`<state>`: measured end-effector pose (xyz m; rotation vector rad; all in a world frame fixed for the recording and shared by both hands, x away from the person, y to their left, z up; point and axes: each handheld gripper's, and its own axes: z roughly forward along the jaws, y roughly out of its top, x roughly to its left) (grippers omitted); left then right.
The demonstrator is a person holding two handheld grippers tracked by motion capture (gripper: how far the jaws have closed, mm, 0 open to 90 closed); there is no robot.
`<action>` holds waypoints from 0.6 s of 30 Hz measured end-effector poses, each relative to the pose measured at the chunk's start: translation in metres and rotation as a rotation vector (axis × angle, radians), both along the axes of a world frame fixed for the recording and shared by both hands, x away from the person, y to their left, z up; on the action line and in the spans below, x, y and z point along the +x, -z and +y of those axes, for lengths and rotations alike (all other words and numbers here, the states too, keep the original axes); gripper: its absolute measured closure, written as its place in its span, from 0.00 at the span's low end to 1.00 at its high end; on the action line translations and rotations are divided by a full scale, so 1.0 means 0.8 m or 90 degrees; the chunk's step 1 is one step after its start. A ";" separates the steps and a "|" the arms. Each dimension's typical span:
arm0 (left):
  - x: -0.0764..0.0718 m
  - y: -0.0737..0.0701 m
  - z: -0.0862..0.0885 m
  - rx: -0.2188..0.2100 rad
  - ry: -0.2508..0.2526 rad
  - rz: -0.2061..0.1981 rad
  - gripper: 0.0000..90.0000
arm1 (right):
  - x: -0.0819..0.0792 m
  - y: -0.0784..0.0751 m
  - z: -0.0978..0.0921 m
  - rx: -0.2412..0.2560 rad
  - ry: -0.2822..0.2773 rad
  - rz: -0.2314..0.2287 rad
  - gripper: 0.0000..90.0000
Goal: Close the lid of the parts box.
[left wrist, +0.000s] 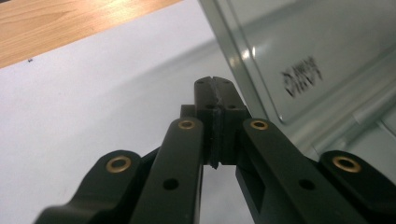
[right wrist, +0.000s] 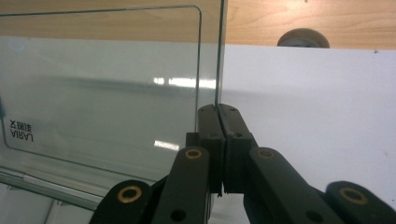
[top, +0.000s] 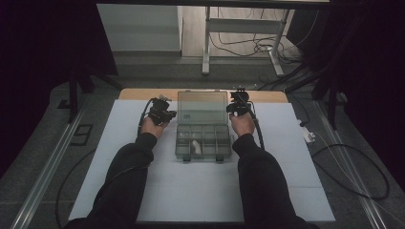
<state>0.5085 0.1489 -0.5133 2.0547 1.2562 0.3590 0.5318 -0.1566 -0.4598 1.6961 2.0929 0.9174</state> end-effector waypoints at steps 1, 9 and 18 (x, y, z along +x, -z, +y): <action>0.003 0.001 -0.001 -0.001 -0.002 0.001 0.99 | -0.002 -0.001 -0.001 0.002 -0.001 -0.005 0.98; 0.019 -0.003 -0.005 -0.042 -0.003 -0.003 0.99 | -0.018 -0.006 -0.002 0.004 -0.002 -0.038 0.98; 0.009 -0.024 0.000 -0.077 0.025 -0.039 0.99 | -0.042 -0.010 -0.011 0.027 -0.009 -0.067 0.98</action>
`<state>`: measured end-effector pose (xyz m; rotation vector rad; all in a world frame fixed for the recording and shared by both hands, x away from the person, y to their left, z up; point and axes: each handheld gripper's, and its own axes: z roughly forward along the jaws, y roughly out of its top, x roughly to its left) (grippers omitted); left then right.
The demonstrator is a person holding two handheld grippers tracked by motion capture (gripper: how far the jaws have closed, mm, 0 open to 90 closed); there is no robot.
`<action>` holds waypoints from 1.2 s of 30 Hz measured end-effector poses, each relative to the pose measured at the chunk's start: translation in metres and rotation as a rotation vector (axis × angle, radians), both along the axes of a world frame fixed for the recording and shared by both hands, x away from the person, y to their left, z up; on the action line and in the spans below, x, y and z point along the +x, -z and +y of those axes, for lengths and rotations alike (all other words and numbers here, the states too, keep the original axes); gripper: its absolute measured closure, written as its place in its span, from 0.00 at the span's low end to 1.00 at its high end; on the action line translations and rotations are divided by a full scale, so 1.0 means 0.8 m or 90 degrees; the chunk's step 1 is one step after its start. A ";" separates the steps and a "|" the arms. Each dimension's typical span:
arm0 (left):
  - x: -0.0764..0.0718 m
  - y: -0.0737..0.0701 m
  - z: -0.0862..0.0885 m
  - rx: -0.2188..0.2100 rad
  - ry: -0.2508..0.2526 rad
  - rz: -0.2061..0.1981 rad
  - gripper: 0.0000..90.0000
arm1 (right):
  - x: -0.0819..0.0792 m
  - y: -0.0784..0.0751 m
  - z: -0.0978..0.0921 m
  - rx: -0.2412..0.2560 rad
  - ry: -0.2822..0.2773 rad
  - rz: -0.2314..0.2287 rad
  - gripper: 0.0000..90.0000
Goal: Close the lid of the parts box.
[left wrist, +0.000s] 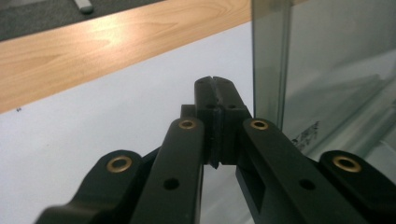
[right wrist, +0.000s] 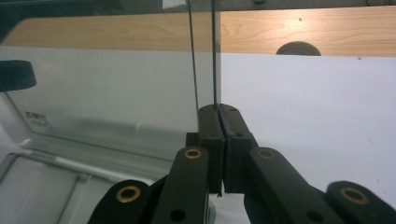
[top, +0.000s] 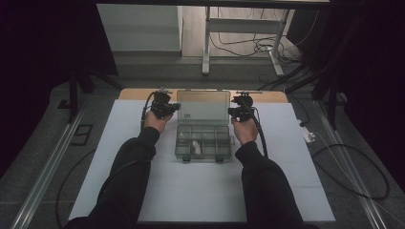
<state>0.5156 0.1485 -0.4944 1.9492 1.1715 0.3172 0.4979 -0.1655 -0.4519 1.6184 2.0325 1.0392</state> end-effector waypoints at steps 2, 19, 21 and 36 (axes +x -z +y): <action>-0.005 -0.003 0.002 -0.005 0.010 -0.005 0.99 | -0.006 -0.002 -0.002 0.005 -0.005 -0.003 0.97; -0.052 -0.022 0.014 -0.009 0.071 -0.033 0.99 | -0.056 -0.035 -0.030 -0.017 -0.098 -0.018 0.93; -0.059 -0.025 0.014 -0.005 0.082 -0.035 0.99 | -0.058 -0.036 -0.038 -0.026 -0.100 -0.019 0.95; -0.118 -0.041 -0.004 0.019 0.153 -0.028 0.99 | -0.086 -0.041 -0.039 0.013 -0.198 -0.030 0.99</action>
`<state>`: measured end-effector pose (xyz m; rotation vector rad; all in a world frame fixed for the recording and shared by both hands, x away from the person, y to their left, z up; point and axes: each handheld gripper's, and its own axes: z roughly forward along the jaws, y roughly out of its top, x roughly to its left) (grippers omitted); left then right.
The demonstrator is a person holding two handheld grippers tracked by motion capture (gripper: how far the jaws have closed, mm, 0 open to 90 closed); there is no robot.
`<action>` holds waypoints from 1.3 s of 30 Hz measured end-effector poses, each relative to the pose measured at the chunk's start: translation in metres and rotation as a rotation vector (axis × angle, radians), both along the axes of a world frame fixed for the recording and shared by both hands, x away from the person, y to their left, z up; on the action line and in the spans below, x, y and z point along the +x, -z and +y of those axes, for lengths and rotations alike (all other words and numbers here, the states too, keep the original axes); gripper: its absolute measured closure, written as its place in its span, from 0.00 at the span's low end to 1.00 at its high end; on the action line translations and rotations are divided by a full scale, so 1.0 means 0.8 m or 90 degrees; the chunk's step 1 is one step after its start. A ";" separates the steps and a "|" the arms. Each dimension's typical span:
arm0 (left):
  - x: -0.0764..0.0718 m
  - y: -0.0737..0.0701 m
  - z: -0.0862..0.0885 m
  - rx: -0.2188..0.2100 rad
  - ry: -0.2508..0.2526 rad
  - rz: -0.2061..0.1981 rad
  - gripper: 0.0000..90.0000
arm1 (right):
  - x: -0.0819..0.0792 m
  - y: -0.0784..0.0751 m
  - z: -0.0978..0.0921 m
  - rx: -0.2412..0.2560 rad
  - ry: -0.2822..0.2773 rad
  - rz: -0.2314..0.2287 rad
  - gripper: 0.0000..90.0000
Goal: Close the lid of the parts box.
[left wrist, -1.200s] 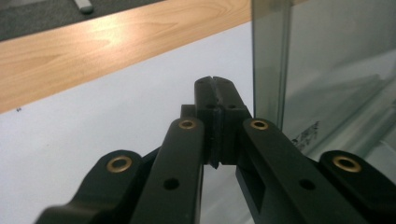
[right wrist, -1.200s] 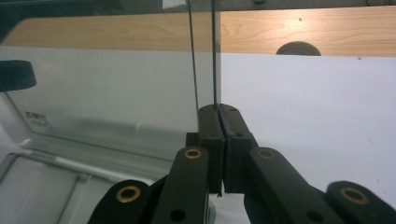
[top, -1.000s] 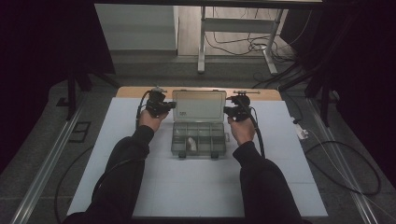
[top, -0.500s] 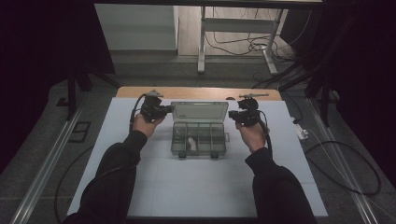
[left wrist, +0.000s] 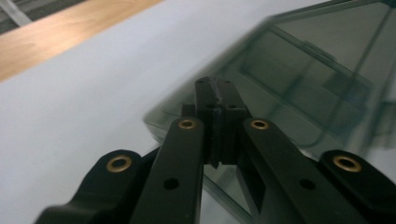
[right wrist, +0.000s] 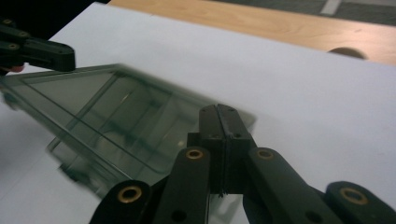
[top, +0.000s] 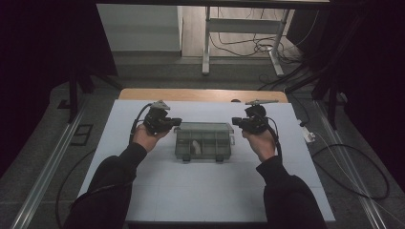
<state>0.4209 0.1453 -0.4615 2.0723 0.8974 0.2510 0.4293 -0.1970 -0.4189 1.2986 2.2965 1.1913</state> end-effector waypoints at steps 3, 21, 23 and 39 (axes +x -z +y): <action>-0.018 0.002 -0.003 0.000 0.008 0.006 0.99 | -0.010 0.006 0.006 0.002 -0.029 0.011 0.99; -0.066 0.034 -0.013 0.025 0.010 0.059 0.99 | -0.050 0.056 0.025 -0.073 -0.094 0.054 0.98; -0.068 0.037 -0.017 0.029 0.011 0.059 0.99 | -0.051 0.061 0.026 -0.081 -0.094 0.059 0.98; -0.071 0.045 -0.016 0.009 -0.006 0.063 0.98 | -0.055 0.068 0.021 -0.072 -0.076 0.059 0.93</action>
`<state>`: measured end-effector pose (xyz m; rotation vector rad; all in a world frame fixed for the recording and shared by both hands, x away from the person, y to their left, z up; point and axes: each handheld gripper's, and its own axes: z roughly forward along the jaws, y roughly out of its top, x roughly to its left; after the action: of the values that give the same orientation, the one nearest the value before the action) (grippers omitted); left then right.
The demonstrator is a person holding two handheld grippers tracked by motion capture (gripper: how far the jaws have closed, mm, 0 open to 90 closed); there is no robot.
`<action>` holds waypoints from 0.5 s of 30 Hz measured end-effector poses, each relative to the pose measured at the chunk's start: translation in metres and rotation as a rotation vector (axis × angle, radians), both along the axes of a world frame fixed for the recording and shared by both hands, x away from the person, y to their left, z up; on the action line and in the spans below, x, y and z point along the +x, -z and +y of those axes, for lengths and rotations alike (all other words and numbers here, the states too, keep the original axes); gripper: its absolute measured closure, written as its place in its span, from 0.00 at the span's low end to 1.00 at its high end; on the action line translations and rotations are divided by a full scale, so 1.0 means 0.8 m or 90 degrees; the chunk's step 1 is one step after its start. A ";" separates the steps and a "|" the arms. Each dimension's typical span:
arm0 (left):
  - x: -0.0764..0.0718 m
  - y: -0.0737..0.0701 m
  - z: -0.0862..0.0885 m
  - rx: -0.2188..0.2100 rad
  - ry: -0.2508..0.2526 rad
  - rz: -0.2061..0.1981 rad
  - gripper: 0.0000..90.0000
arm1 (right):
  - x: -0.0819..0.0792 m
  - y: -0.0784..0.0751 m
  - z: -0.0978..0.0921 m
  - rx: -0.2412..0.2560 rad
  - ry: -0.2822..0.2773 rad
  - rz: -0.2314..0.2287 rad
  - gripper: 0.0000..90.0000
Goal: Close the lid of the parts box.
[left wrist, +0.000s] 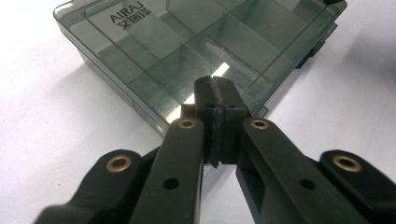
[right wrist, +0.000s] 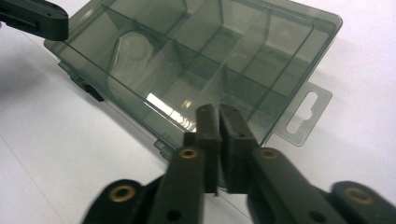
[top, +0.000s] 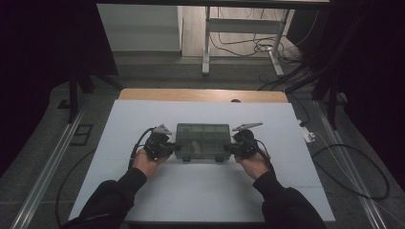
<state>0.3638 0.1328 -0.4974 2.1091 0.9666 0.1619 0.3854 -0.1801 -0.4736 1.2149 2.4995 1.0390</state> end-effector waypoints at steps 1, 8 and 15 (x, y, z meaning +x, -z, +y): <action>0.000 -0.001 0.000 0.001 0.002 -0.003 0.94 | -0.001 -0.001 0.000 0.004 -0.003 0.001 0.89; -0.005 -0.005 -0.003 0.011 -0.009 -0.027 0.69 | -0.007 -0.005 0.006 -0.001 -0.009 -0.018 0.70; -0.010 -0.012 -0.002 0.019 -0.017 -0.035 0.44 | -0.010 -0.010 0.007 0.009 -0.015 -0.026 0.50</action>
<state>0.3556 0.1314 -0.4879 2.1076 0.9656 0.2486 0.3773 -0.1745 -0.4655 1.1579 2.4859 1.0774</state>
